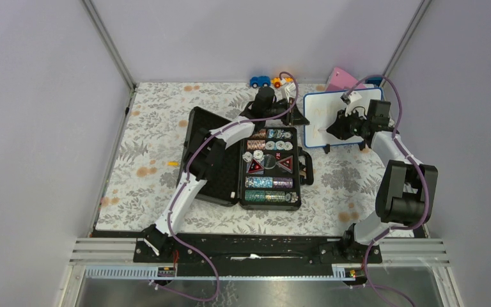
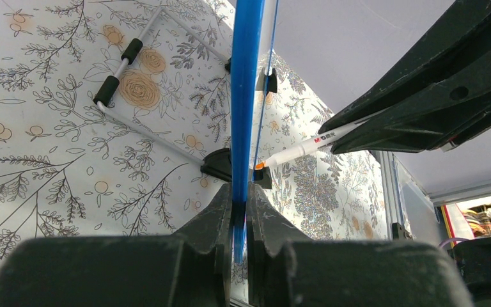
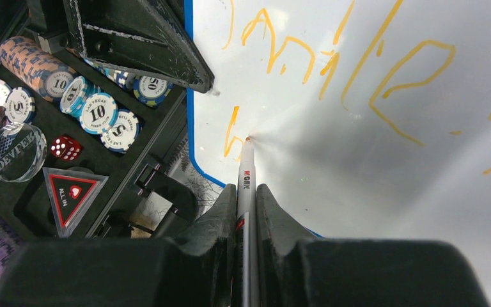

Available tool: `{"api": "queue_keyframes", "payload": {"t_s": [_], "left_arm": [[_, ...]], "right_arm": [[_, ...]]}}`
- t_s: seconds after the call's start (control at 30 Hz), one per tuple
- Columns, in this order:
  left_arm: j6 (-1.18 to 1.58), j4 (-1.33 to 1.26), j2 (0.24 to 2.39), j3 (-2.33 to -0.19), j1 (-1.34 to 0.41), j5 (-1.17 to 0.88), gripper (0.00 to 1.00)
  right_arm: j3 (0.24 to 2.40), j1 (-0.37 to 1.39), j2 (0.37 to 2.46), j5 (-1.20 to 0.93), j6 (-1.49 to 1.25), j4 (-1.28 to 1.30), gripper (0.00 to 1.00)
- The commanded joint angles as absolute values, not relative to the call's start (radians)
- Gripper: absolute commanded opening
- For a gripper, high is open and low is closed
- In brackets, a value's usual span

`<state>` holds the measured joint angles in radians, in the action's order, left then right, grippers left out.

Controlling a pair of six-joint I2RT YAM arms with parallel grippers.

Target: Write a sentence on the whiteboard

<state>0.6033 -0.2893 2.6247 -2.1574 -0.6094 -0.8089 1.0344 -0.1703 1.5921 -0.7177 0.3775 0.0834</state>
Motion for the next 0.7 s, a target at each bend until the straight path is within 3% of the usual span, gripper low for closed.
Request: {"api": "queue_keyframes", "payload": {"t_s": [0.0,0.67], "left_arm": [[0.609,-0.299,2.573,-2.154,-0.592,-0.805,0.0],[0.605,-0.296,2.568,-2.155,-0.591,-0.804,0.0]], "right_arm": [[1.094,-0.168,1.603,-0.703,0.377,0.048,0.0],[1.049,-0.169,1.587,-0.657,0.428,0.07,0.0]]}}
